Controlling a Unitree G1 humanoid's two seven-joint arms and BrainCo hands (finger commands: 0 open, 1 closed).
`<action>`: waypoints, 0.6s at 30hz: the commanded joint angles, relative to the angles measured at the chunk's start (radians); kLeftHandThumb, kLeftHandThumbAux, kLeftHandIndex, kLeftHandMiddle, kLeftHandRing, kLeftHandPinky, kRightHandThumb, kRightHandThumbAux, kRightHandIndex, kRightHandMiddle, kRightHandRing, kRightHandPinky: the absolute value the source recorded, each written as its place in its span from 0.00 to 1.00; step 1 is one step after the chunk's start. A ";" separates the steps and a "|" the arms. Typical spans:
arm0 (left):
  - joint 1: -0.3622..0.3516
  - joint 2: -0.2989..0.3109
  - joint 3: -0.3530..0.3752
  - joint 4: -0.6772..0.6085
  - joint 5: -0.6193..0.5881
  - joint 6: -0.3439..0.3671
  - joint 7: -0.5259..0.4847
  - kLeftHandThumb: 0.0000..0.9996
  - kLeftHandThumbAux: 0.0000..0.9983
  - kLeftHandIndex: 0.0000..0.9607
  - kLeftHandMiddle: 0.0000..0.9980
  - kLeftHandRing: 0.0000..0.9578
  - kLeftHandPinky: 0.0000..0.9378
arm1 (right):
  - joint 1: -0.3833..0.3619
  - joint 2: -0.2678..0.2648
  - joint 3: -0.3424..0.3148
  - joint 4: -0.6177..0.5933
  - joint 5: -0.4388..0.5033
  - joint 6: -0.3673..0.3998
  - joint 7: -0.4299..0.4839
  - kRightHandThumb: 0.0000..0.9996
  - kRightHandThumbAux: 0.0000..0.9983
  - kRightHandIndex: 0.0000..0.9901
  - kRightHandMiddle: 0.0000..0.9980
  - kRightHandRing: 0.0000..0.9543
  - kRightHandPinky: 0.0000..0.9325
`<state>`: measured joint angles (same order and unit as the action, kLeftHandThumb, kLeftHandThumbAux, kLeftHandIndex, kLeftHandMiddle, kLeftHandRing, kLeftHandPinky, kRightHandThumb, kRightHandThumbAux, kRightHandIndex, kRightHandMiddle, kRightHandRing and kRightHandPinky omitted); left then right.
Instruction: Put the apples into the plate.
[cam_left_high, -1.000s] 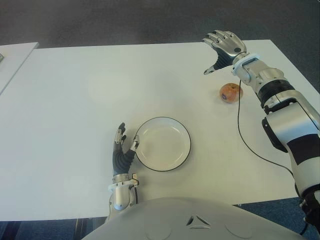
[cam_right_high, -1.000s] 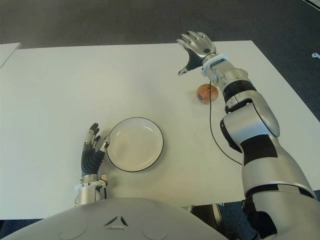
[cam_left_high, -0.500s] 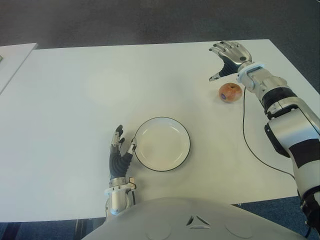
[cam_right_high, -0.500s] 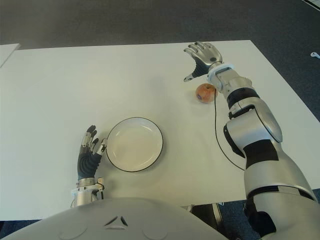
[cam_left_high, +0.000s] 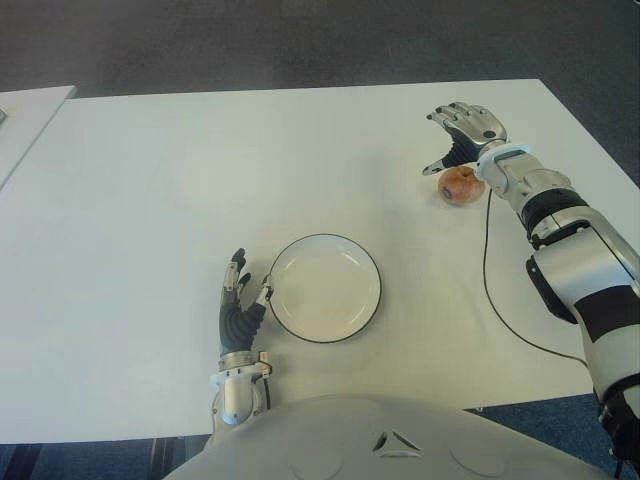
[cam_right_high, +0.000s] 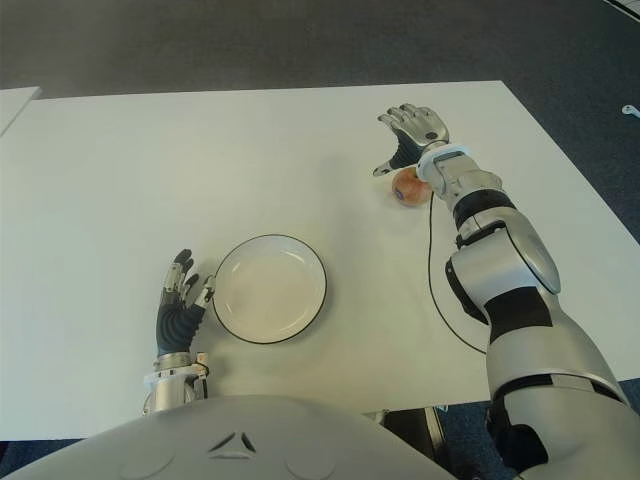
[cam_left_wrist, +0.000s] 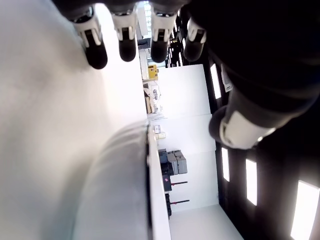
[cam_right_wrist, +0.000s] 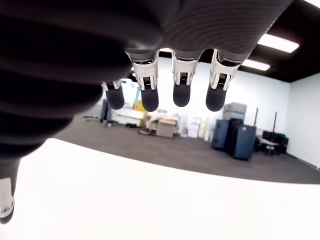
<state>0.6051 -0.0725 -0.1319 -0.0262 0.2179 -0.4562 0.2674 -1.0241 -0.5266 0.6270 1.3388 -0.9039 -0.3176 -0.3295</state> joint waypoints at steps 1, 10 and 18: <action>-0.002 0.013 0.003 0.026 -0.011 -0.016 -0.020 0.00 0.63 0.07 0.03 0.01 0.02 | 0.031 0.019 -0.014 0.014 0.031 0.029 0.042 0.10 0.49 0.00 0.02 0.01 0.05; 0.030 0.018 0.008 0.012 -0.029 -0.044 -0.027 0.00 0.66 0.08 0.03 0.02 0.03 | 0.056 0.016 -0.035 0.026 0.060 0.071 0.078 0.10 0.47 0.00 0.02 0.00 0.04; 0.001 0.017 0.031 0.079 -0.085 -0.088 -0.037 0.00 0.68 0.11 0.04 0.02 0.03 | 0.079 0.017 -0.052 0.028 0.084 0.089 0.095 0.10 0.46 0.00 0.01 0.00 0.03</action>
<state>0.6160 -0.0573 -0.1136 0.0149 0.1646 -0.5366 0.2527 -0.9688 -0.5194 0.5871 1.3630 -0.8399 -0.2398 -0.2501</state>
